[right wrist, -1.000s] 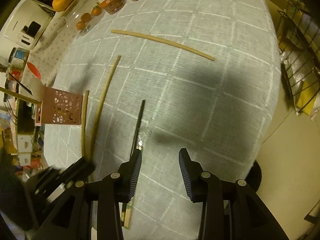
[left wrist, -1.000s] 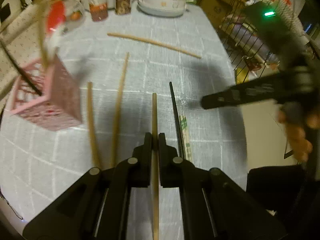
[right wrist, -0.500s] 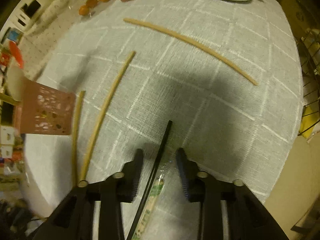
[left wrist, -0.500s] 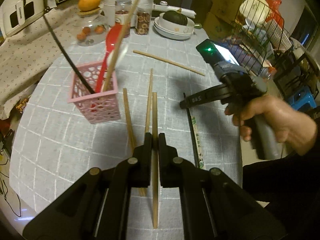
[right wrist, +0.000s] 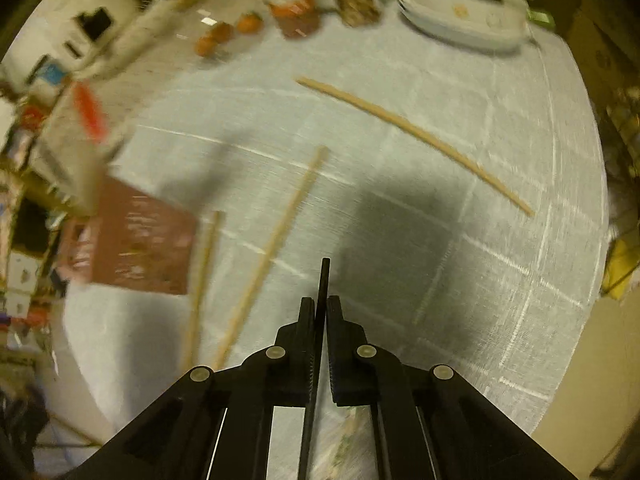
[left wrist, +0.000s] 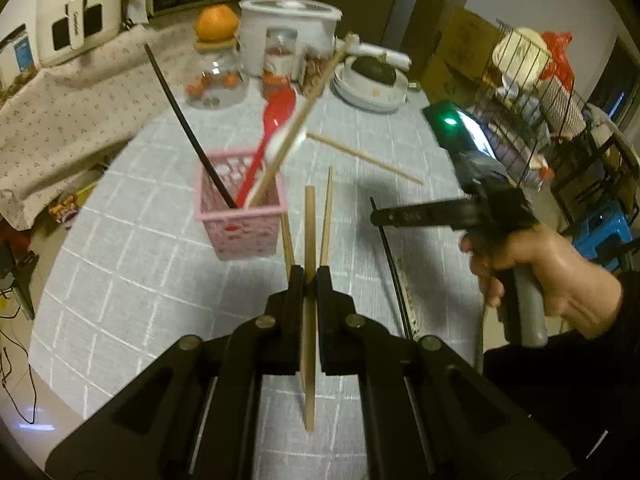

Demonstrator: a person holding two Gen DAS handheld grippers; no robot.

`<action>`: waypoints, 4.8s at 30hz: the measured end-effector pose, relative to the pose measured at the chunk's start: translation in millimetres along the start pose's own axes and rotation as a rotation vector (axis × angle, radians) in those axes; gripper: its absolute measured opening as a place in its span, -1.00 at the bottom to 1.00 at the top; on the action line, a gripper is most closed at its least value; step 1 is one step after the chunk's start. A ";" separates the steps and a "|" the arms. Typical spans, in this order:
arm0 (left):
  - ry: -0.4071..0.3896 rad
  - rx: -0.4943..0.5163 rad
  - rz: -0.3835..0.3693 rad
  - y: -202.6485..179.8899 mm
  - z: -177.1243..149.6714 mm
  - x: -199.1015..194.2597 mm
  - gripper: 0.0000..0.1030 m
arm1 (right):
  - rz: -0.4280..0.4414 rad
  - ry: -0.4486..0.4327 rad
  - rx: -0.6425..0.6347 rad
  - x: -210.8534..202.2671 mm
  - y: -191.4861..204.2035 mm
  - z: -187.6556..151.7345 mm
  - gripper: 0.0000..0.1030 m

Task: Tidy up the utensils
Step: 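Lift the wooden chopstick with the left tool while the right tool grasps the black chopstick, then drop the wooden chopstick into the basket with the left tool while the right tool carries the black chopstick, then lower the black chopstick into the pink basket and open the right tool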

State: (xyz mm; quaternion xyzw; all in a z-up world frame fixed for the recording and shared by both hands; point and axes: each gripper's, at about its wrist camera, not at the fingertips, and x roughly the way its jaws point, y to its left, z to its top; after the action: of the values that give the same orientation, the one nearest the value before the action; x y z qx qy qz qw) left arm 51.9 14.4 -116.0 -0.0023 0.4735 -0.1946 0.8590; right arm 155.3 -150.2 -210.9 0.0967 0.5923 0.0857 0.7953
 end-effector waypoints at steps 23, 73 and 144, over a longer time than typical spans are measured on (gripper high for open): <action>-0.307 -0.015 0.020 -6.1 18.7 -76.9 -0.87 | 0.117 -0.331 -0.319 -143.0 55.9 -70.7 -0.91; -0.313 -0.103 0.203 51.6 81.1 -25.3 -0.87 | 0.253 -0.613 -0.282 -213.6 121.5 15.1 -0.91; -0.155 -0.218 0.149 82.3 40.0 -28.2 -0.12 | 0.157 -0.557 -0.252 -116.5 147.7 61.4 -0.90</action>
State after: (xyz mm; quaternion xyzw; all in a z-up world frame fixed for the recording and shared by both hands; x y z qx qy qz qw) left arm 98.3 92.7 -86.5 -0.0756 0.4230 -0.0772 0.8997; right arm 177.9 -39.9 -48.1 0.0626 0.3272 0.1896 0.9236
